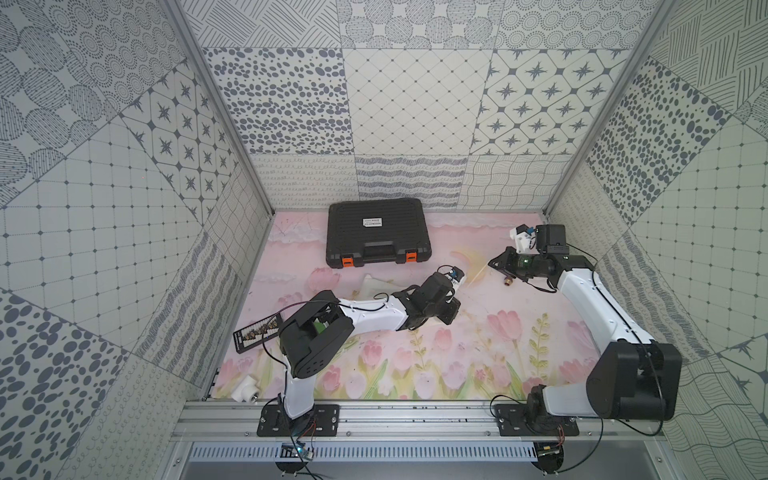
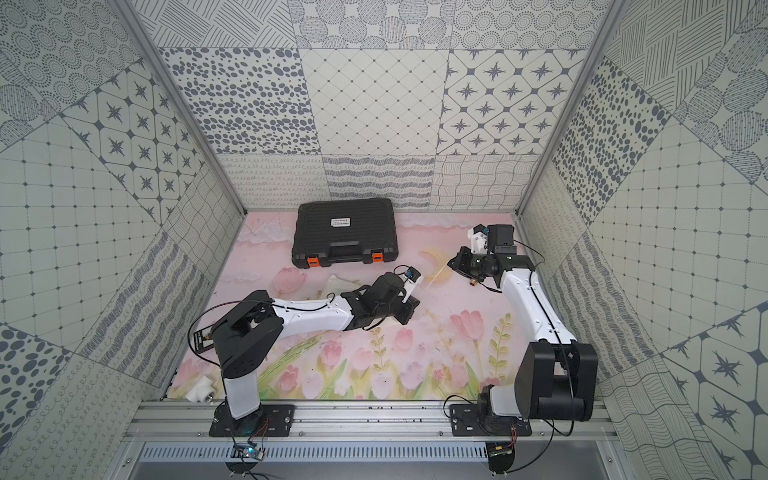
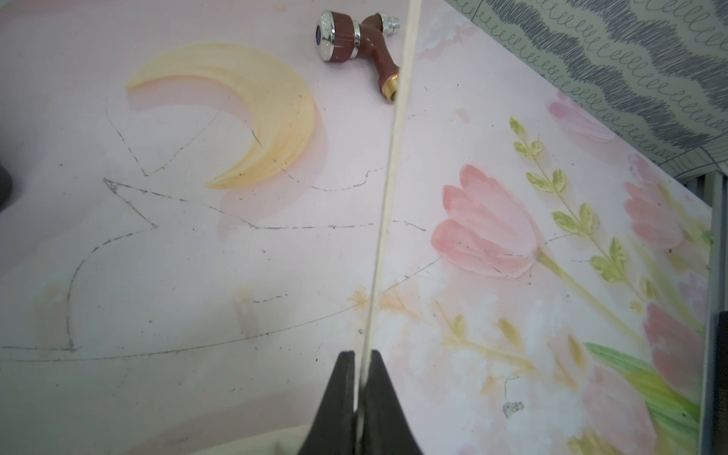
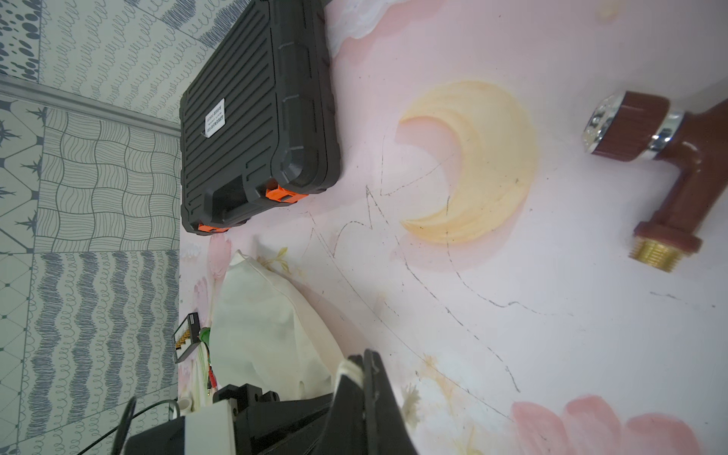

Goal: Close the soil bag
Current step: Frap the soil bag at the center of the board.

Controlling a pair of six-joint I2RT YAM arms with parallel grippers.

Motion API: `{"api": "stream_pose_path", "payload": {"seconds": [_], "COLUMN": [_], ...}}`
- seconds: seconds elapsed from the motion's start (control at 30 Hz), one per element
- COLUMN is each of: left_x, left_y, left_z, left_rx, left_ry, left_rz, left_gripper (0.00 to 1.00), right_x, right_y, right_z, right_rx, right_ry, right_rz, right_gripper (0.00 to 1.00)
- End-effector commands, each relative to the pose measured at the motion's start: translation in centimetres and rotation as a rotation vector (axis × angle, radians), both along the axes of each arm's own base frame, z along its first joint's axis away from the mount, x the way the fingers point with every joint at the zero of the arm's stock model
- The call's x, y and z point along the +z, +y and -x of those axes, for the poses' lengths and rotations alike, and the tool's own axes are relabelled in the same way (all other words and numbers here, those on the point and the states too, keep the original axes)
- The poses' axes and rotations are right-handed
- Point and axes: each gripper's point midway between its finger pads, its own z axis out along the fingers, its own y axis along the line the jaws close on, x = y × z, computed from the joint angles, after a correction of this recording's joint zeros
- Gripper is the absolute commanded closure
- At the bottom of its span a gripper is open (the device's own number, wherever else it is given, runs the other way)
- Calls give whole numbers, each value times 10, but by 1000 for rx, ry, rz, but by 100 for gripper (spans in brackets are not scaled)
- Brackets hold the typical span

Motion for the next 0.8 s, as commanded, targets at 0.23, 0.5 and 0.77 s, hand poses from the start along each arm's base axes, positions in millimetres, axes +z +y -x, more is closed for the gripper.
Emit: {"api": "stream_pose_path", "payload": {"seconds": [0.23,0.5,0.77], "left_x": [-97,-80,-10], "left_y": [207,181,122], "left_z": [172,134,55], "left_rx": [12,45,42], "left_ry": [735,602,309], "left_rz": [-951,-763,-470], "left_gripper": [87,89,64], "right_x": [216,190,167], "right_y": [-89,-37,26], "right_z": [-86,-59,-17], "right_rx": [-289,-129,49], "right_ry": [-828,-792,-777], "right_rz": [94,18,-5], "right_gripper": [100,100,100]}}
